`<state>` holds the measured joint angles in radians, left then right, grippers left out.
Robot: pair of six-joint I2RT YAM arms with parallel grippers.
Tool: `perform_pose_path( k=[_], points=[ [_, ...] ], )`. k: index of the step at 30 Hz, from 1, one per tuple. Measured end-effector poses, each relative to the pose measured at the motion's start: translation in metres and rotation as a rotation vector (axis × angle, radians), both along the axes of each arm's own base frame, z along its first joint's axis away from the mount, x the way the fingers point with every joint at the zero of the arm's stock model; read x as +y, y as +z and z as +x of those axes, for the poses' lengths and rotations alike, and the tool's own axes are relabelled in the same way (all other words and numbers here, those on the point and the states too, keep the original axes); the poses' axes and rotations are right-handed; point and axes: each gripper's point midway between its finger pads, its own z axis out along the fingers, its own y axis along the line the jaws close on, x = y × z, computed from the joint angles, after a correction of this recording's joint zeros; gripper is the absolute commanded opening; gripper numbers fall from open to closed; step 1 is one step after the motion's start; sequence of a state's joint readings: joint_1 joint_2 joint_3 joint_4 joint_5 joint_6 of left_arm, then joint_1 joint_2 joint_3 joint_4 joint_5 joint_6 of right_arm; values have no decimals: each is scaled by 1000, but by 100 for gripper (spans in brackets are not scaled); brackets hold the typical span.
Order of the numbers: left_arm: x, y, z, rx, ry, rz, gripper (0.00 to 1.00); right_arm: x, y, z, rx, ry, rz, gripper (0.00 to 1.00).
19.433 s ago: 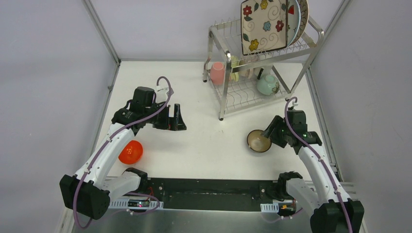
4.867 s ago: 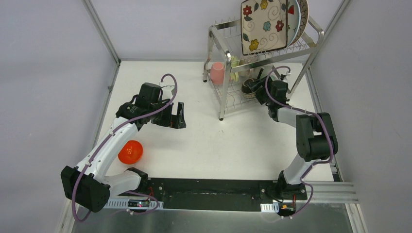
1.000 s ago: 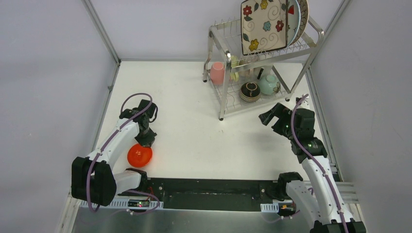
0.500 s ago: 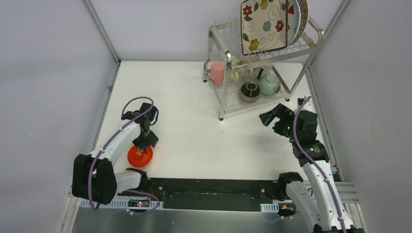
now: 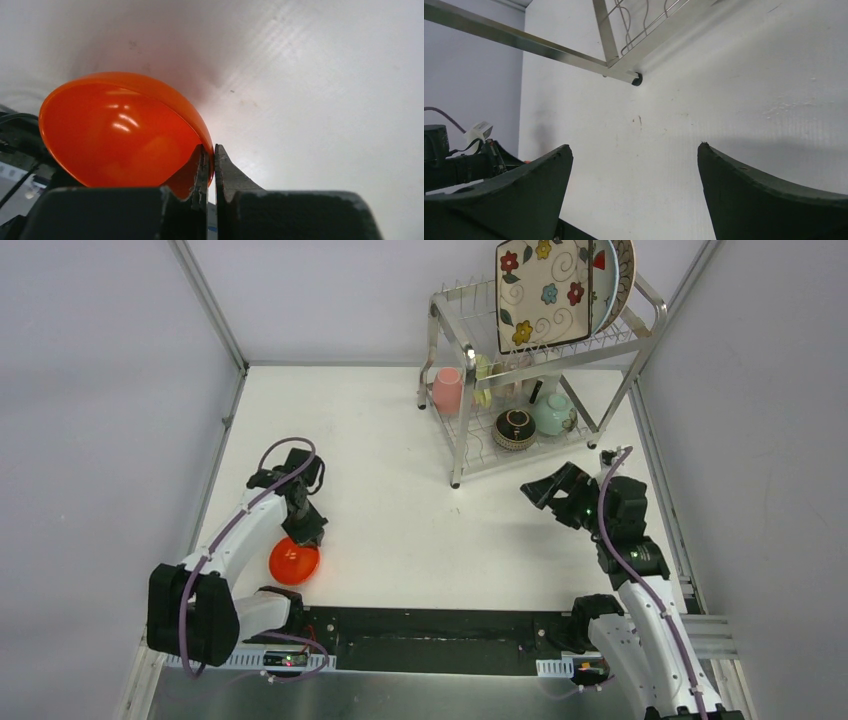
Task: Load the mixed dishes into the dish rack
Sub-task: Pick up the bowl from the corner of the board.
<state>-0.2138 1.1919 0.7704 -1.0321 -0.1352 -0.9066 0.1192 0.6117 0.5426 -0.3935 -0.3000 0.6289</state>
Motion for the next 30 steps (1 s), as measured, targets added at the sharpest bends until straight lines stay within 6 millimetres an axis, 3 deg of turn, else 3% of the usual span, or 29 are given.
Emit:
perform_pose_path(
  k=[7, 17, 26, 30],
  points=[
    [-43, 39, 24, -211, -139, -237, 0, 19, 5, -3, -8, 88, 84, 95],
    [-107, 101, 39, -457, -412, -582, 0, 30, 16, -11, -50, 159, 126, 93],
    [-153, 147, 30, -578, -675, -891, 0, 47, 30, -24, -127, 268, 141, 90],
    [-166, 146, 21, -558, -783, -936, 0, 57, 41, -27, -192, 330, 135, 90]
  ],
)
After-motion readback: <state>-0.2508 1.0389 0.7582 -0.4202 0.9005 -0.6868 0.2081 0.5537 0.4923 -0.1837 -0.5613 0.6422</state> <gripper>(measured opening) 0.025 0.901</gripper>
